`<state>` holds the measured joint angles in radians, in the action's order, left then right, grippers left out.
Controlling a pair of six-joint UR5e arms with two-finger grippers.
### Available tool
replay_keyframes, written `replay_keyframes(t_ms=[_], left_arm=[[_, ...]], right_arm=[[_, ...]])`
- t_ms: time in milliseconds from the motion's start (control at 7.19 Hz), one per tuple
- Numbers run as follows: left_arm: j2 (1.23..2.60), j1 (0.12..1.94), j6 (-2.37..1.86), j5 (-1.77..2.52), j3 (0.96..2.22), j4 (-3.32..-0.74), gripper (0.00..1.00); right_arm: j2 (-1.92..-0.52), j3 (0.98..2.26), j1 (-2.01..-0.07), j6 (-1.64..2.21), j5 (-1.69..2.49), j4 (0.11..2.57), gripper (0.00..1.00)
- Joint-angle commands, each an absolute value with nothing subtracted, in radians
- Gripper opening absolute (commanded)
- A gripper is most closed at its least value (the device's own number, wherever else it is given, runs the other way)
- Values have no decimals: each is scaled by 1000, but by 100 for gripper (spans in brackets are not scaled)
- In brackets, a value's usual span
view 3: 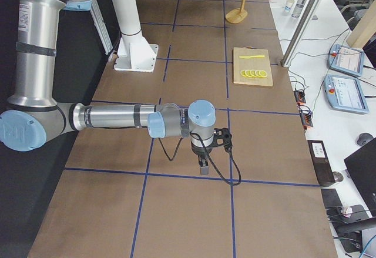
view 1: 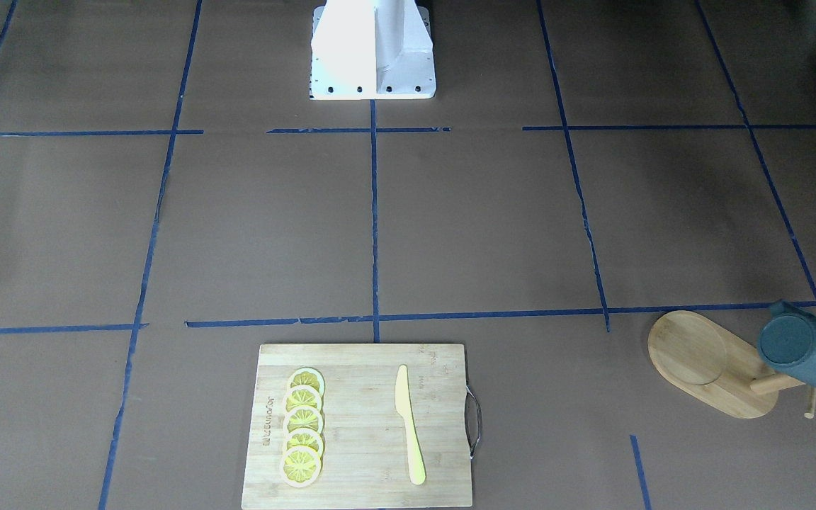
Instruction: Hang cup on storage rack
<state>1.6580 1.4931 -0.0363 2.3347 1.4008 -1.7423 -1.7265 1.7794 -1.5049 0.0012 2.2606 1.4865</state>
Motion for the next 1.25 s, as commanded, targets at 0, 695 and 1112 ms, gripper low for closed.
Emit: replay_keyframes(t_ms=[0,695,1112], left_arm=[[1570,1500,-37,2338,1556,-1603,100],[1408,1542,-40,2453,1727,-1611,100],[1407,1560,-38,2450,1732,-1608,100]], right_arm=[[-1726,1782,-1505,5,2263,1485,100],[-1729,1801,-1505,25,2283,1497,100],[-1746,1799,-1505,20,2281,1486,100]])
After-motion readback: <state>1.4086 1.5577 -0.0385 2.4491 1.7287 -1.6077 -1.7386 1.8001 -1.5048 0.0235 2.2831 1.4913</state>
